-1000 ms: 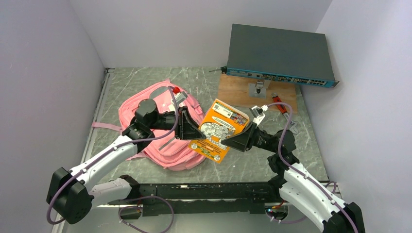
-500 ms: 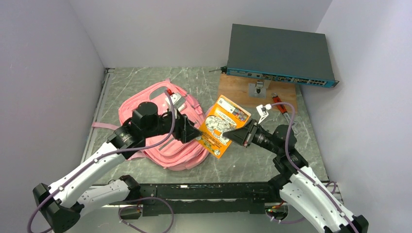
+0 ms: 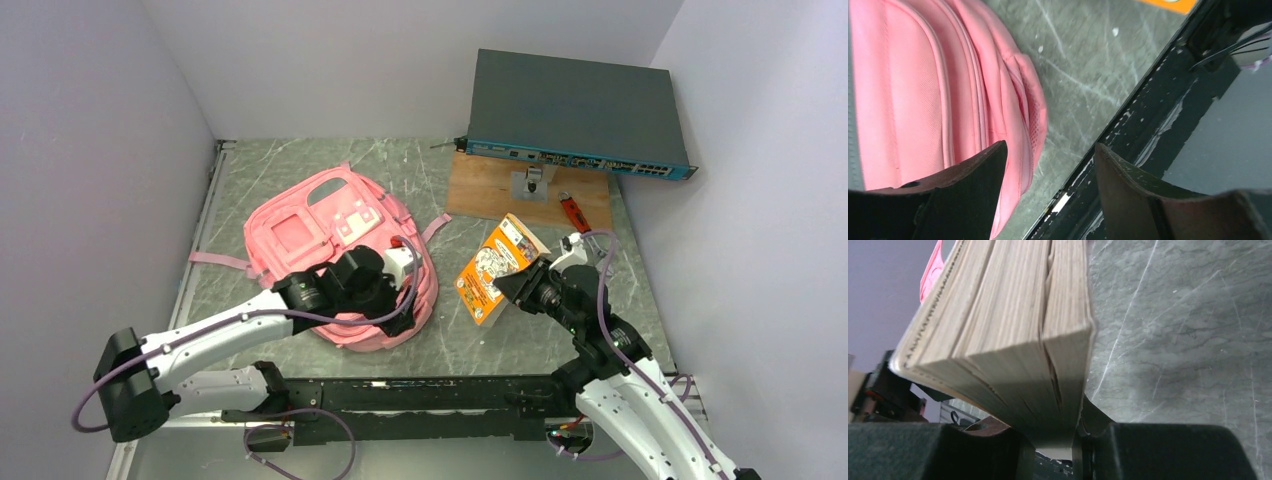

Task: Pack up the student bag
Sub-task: Pick up the book from the center of the board, then place the book in the student bag.

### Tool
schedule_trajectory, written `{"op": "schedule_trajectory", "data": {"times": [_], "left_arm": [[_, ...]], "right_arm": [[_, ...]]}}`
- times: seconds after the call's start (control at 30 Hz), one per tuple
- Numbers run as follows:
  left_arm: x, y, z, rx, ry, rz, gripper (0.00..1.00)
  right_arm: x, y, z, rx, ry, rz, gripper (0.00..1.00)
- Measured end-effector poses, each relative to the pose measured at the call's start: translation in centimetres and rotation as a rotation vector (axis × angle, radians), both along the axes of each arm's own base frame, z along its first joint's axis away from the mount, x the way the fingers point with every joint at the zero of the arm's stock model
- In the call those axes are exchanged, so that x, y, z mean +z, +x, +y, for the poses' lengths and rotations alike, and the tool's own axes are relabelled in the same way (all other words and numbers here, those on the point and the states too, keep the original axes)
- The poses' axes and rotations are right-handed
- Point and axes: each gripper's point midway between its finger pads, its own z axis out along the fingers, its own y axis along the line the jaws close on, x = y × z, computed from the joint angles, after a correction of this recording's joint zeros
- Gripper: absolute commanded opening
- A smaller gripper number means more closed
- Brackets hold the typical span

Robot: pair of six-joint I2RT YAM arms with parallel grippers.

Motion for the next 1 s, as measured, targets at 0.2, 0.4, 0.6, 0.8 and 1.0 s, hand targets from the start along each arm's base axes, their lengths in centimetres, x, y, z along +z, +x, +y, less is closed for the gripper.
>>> {"op": "schedule_trajectory", "data": {"times": [0.2, 0.4, 0.6, 0.8, 1.0], "left_arm": [[-3.6, -0.5, 0.3, 0.015, 0.116, 0.059, 0.63], [-5.9, 0.0, 1.3, 0.065, 0.211, 0.089, 0.48], [-7.2, 0.4, 2.2, 0.104, 0.29, 0.101, 0.27], [-5.9, 1.3, 2.7, 0.147, 0.32, 0.067, 0.0], [-3.4, 2.3, 3.3, 0.193, 0.317, 0.008, 0.0]], "right_arm": [[-0.7, 0.2, 0.0, -0.001, -0.017, 0.024, 0.0], [-0.8, 0.2, 0.5, 0.022, -0.016, 0.03, 0.0], [-0.6, 0.4, 1.3, 0.06, 0.004, 0.024, 0.0], [-1.4, 0.0, 2.0, 0.105, -0.002, 0.064, 0.0], [-1.9, -0.6, 3.2, 0.17, 0.031, 0.1, 0.0]]}}
